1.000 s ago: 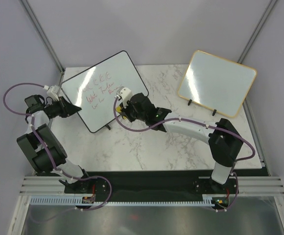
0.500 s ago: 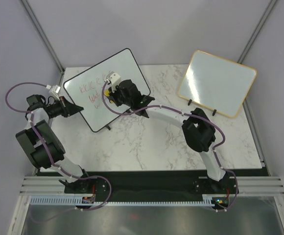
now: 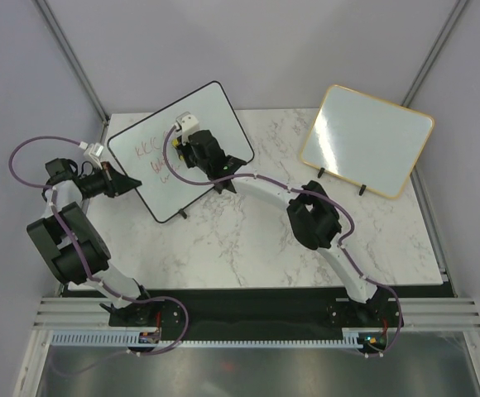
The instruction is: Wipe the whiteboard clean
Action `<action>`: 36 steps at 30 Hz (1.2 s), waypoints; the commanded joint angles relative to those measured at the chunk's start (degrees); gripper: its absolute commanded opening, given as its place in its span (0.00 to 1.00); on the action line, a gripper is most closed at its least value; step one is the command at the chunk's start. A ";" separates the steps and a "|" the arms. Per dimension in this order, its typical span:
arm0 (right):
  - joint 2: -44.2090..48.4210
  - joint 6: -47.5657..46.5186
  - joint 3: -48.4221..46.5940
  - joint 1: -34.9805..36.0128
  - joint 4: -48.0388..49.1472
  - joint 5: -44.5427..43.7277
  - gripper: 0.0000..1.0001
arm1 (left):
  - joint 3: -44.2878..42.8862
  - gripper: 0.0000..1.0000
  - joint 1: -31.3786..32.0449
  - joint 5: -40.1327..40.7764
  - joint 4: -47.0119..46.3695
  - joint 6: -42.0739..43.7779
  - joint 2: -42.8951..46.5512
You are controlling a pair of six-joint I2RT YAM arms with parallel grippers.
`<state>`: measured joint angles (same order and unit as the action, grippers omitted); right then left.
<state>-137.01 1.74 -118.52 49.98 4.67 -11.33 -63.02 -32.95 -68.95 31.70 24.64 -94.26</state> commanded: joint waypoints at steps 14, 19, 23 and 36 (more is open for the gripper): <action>-9.59 -0.59 -10.60 4.33 -3.61 0.08 0.00 | -2.10 0.02 0.69 10.59 -3.49 9.81 1.09; -6.87 -1.91 -5.94 8.99 -0.11 2.19 0.00 | -2.28 0.02 0.78 11.03 -3.49 9.81 1.18; -5.29 -4.81 -2.42 12.16 2.71 3.25 0.00 | -2.28 0.02 0.78 11.47 -3.49 10.07 1.27; 1.92 -0.42 8.39 0.13 3.07 -12.13 0.00 | -1.93 0.02 0.87 12.43 -3.58 11.13 1.88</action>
<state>-136.62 0.45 -112.71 56.84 10.24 -15.75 -63.07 -32.47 -65.89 32.97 25.41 -94.24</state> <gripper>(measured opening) 0.078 0.064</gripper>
